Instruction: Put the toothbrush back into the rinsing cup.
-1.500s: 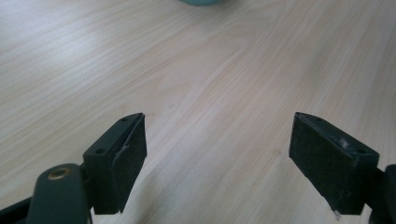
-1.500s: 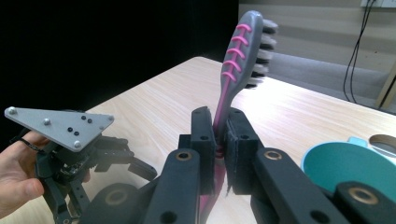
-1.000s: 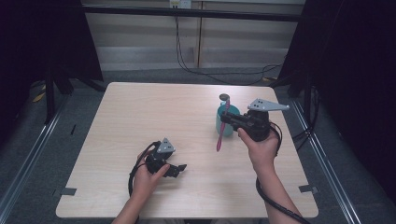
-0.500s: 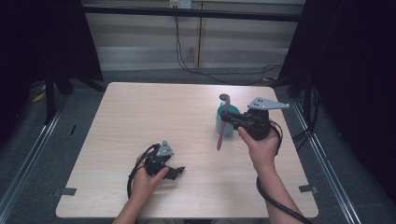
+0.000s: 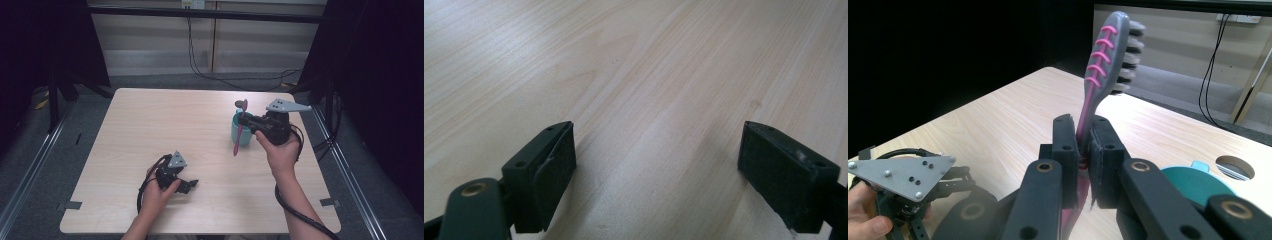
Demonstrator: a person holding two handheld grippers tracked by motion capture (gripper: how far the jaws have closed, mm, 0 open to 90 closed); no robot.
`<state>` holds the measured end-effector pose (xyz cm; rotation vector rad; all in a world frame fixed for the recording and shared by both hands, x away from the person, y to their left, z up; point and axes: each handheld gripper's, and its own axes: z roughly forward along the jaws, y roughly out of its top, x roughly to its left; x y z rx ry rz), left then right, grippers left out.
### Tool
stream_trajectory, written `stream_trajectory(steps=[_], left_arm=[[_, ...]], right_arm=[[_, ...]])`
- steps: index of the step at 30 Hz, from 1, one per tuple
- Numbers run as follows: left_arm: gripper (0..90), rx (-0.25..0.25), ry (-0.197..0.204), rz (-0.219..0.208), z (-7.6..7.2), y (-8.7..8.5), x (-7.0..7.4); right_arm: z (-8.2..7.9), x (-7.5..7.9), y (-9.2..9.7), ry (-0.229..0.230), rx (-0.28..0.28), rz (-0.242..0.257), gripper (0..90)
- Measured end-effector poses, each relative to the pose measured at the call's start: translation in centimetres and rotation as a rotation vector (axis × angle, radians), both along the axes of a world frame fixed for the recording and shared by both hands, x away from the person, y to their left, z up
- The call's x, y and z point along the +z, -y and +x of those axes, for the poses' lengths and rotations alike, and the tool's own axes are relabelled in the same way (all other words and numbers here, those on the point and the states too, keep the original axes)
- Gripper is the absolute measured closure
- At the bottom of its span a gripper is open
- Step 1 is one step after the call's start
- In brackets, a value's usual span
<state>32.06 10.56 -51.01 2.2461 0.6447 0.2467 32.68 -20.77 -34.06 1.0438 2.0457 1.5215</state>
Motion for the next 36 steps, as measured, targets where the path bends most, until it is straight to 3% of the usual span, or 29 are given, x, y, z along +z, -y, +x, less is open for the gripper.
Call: stream_trajectory(steps=[36], left_arm=[[15.0,0.001,0.003,0.003,0.0,0.0,0.0]], right_arm=[[1.5,2.8,0.9,0.033,-0.038,-0.011,83.5]])
